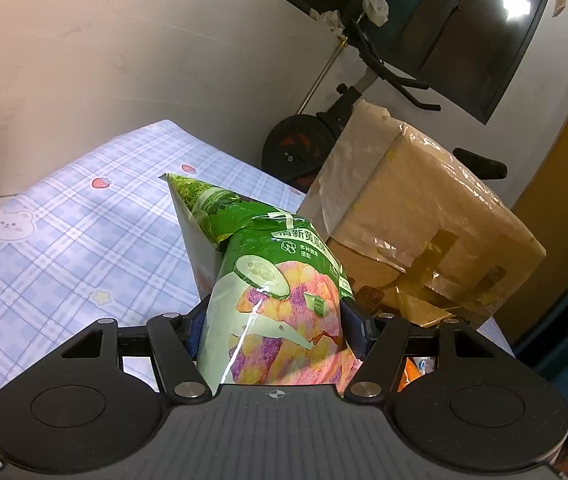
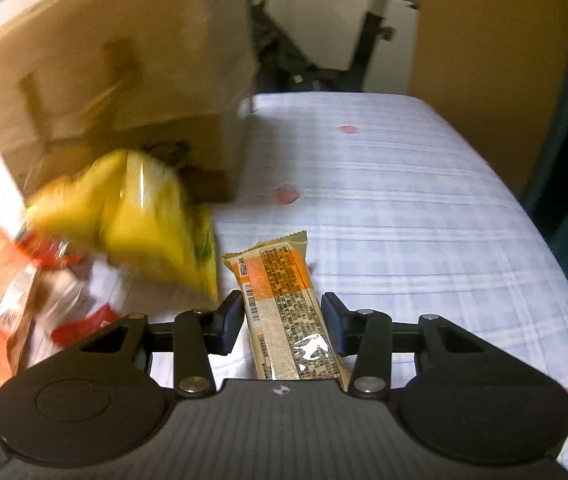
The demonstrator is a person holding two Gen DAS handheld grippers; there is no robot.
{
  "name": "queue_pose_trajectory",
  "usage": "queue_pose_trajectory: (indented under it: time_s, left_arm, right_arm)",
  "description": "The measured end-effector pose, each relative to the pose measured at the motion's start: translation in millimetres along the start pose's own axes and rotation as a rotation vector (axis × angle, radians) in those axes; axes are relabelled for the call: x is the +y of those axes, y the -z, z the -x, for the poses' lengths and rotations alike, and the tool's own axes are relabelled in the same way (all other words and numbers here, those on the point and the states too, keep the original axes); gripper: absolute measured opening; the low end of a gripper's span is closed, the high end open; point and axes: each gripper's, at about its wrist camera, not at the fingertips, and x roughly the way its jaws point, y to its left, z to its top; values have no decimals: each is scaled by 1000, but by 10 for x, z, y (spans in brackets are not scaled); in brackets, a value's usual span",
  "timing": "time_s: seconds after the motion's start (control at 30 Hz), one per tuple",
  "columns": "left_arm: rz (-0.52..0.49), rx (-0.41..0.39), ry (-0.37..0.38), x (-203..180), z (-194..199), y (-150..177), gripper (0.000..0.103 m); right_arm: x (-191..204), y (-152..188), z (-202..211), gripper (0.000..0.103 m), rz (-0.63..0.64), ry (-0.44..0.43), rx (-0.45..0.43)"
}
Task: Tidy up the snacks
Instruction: 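Lift both held snacks and carry them toward the lined box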
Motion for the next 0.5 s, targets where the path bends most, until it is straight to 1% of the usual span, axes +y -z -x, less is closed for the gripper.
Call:
queue_pose_trajectory:
  time_s: [0.1, 0.27, 0.4, 0.5]
  left_arm:
    - [-1, -14, 1, -7, 42, -31, 67]
    - [-3, -41, 11, -42, 125, -113, 67]
    - [-24, -72, 29, -115, 201, -216, 67]
    - [-47, -100, 55, -212, 248, -315, 67]
  right_arm:
    - [-57, -59, 89, 45, -42, -4, -45]
    - [-5, -159, 260, 45, -34, -3, -123]
    - [3, -281, 390, 45, -43, -26, -194]
    - [20, -387, 527, 45, -44, -40, -251]
